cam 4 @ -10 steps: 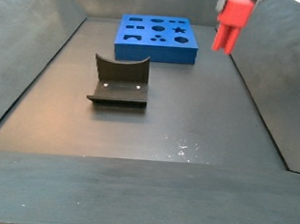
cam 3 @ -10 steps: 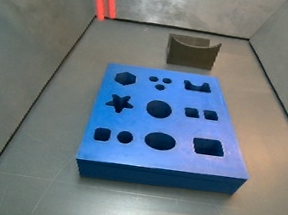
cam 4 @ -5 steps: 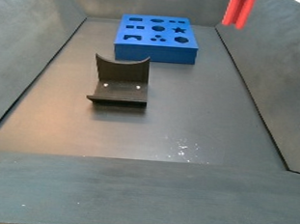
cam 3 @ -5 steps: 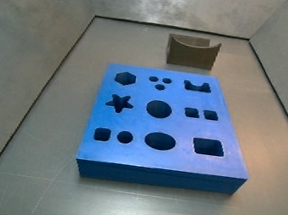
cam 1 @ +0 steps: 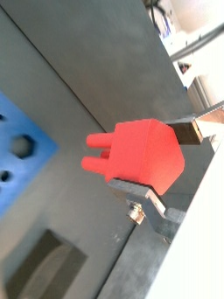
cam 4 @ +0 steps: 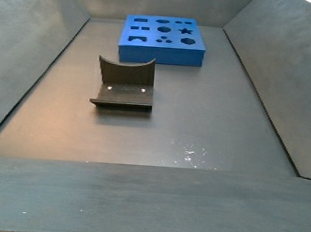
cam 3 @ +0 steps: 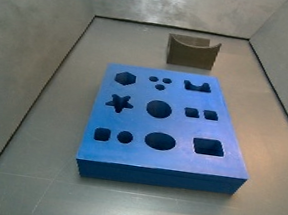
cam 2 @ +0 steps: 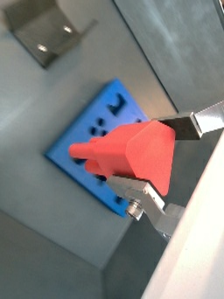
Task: Pick up the 3 prong object. Move to above the board. Insert the 3 prong object.
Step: Move to above the board, then insert the 3 prong object.
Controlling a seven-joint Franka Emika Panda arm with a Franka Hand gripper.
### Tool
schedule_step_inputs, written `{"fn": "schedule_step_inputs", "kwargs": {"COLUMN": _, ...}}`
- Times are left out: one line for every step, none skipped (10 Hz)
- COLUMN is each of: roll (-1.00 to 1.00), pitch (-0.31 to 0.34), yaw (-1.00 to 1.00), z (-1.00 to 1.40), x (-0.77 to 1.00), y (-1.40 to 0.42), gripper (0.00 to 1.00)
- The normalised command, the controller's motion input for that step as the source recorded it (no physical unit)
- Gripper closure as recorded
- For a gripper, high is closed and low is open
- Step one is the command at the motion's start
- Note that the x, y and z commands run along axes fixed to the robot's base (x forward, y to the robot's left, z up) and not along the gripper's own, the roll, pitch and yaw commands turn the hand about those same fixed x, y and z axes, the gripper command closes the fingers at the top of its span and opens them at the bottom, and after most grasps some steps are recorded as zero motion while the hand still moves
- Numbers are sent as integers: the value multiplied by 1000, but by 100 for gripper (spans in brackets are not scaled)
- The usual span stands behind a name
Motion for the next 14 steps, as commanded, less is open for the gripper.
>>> {"fn": "schedule_step_inputs", "kwargs": {"roll": -17, "pitch": 147, "yaw": -22, "z": 400, "x": 708, "y": -1000, "gripper": 100}}
{"fn": "schedule_step_inputs", "kwargs": {"roll": -5, "pitch": 129, "yaw": -7, "z": 403, "x": 724, "y": -1000, "gripper": 100}}
{"fn": "schedule_step_inputs", "kwargs": {"roll": 32, "pitch": 154, "yaw": 1, "z": 272, "x": 538, "y": -676, "gripper": 100}}
{"fn": "schedule_step_inputs", "kwargs": {"roll": 42, "pitch": 142, "yaw": 5, "z": 172, "x": 377, "y": -420, "gripper": 100}}
{"fn": "schedule_step_inputs", "kwargs": {"roll": 55, "pitch": 96, "yaw": 2, "z": 99, "x": 202, "y": -223, "gripper": 100}}
{"fn": "schedule_step_inputs", "kwargs": {"roll": 61, "pitch": 74, "yaw": 7, "z": 77, "x": 148, "y": -167, "gripper": 100}}
{"fn": "schedule_step_inputs", "kwargs": {"roll": 0, "pitch": 0, "yaw": 11, "z": 0, "x": 0, "y": 0, "gripper": 100}}
{"fn": "schedule_step_inputs", "kwargs": {"roll": 0, "pitch": 0, "yaw": 97, "z": 0, "x": 0, "y": 71, "gripper": 100}}
{"fn": "schedule_step_inputs", "kwargs": {"roll": 0, "pitch": 0, "yaw": 131, "z": -3, "x": 0, "y": 160, "gripper": 100}}
{"fn": "schedule_step_inputs", "kwargs": {"roll": 229, "pitch": 29, "yaw": 240, "z": -77, "x": 11, "y": 209, "gripper": 100}}
{"fn": "schedule_step_inputs", "kwargs": {"roll": 211, "pitch": 66, "yaw": 326, "z": -120, "x": 20, "y": 243, "gripper": 100}}
{"fn": "schedule_step_inputs", "kwargs": {"roll": 131, "pitch": 0, "yaw": 306, "z": -326, "x": 40, "y": 240, "gripper": 100}}
{"fn": "schedule_step_inputs", "kwargs": {"roll": 0, "pitch": -51, "yaw": 360, "z": -491, "x": 160, "y": 249, "gripper": 100}}
{"fn": "schedule_step_inputs", "kwargs": {"roll": 0, "pitch": -114, "yaw": 383, "z": -571, "x": 209, "y": 220, "gripper": 100}}
